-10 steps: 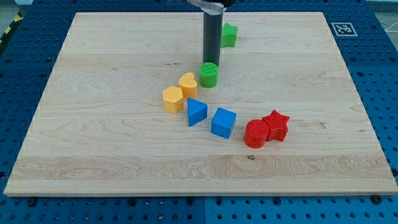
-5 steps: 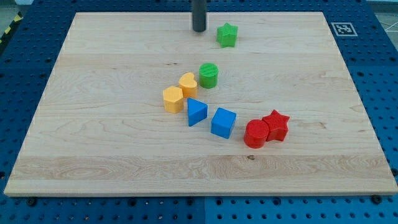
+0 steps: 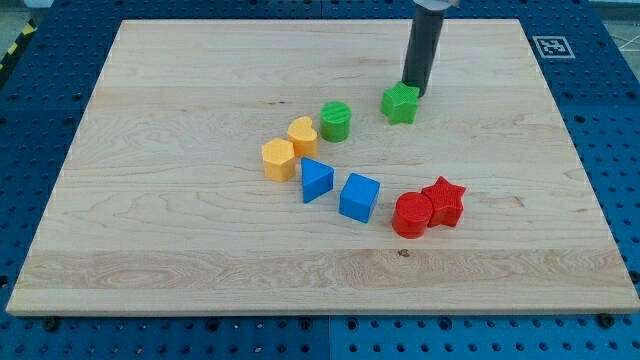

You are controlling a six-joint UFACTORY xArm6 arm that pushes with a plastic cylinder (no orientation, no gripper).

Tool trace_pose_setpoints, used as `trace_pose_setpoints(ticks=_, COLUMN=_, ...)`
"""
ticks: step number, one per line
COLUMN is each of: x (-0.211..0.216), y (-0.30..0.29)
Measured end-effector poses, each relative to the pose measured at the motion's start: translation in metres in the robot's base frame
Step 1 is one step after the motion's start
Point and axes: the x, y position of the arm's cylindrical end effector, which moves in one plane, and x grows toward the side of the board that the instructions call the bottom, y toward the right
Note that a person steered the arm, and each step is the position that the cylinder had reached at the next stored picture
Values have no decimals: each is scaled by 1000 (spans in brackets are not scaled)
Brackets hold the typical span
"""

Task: Push the green star to the green circle

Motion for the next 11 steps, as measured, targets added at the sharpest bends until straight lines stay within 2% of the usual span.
trace_pose_setpoints(ticks=3, x=13, y=64)
trace_pose_setpoints(ticks=5, x=27, y=21)
trace_pose_setpoints(ticks=7, x=-6, y=11)
trace_pose_setpoints(ticks=8, x=-6, y=-7)
trace_pose_setpoints(ticks=10, x=22, y=-26)
trace_pose_setpoints(ticks=11, x=21, y=-12)
